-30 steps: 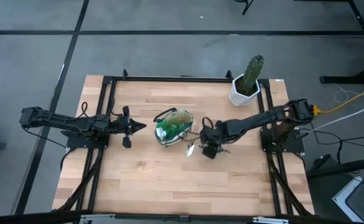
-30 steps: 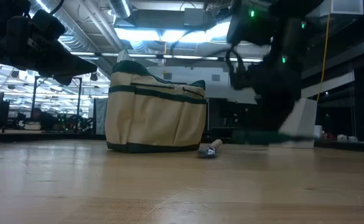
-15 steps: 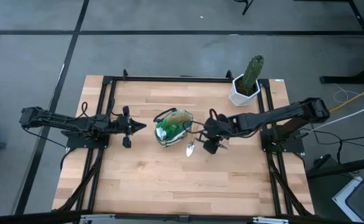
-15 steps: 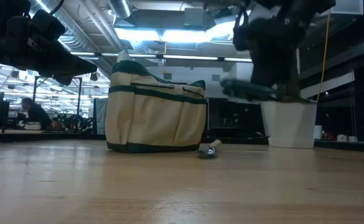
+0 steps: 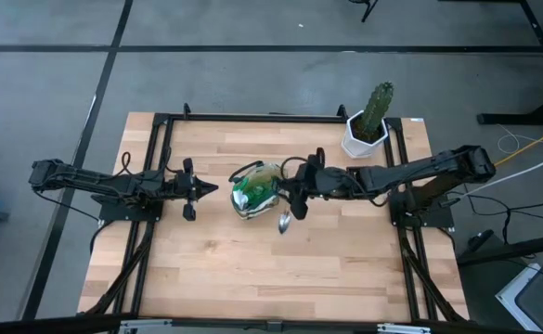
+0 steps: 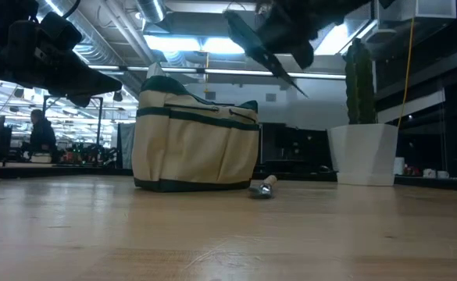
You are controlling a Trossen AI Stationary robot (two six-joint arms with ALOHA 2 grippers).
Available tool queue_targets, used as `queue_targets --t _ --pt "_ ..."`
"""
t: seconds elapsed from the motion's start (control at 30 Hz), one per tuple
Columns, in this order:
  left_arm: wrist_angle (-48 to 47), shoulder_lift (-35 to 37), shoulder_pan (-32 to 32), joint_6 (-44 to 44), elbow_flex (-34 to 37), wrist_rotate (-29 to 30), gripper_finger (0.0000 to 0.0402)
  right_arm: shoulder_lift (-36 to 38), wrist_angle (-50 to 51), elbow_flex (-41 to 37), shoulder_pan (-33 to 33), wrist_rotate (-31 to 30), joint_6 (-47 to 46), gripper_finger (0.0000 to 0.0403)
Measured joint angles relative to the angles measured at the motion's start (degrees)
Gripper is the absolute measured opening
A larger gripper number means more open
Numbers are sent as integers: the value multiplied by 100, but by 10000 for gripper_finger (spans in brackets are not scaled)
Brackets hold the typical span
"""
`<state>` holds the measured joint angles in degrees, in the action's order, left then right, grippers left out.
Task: Pick & Place Garden tools in Gardening bag
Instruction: Put the shear scissors into the gardening bag
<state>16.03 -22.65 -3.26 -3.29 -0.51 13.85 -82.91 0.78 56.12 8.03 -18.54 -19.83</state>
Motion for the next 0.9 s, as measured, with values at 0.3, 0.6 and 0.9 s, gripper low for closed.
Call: queue_targets --t 0.3,0.6,0.9 --pt "0 1 1 1 0 0 4 -255 -1194 7 31 -414 715 29" --pt "-2 -1 -1 0 0 0 4 -908 -2728 9 66 -392 1482 29" --pt "-2 1 1 2 -1 0 4 -1152 -3355 9 62 -221 2122 29"
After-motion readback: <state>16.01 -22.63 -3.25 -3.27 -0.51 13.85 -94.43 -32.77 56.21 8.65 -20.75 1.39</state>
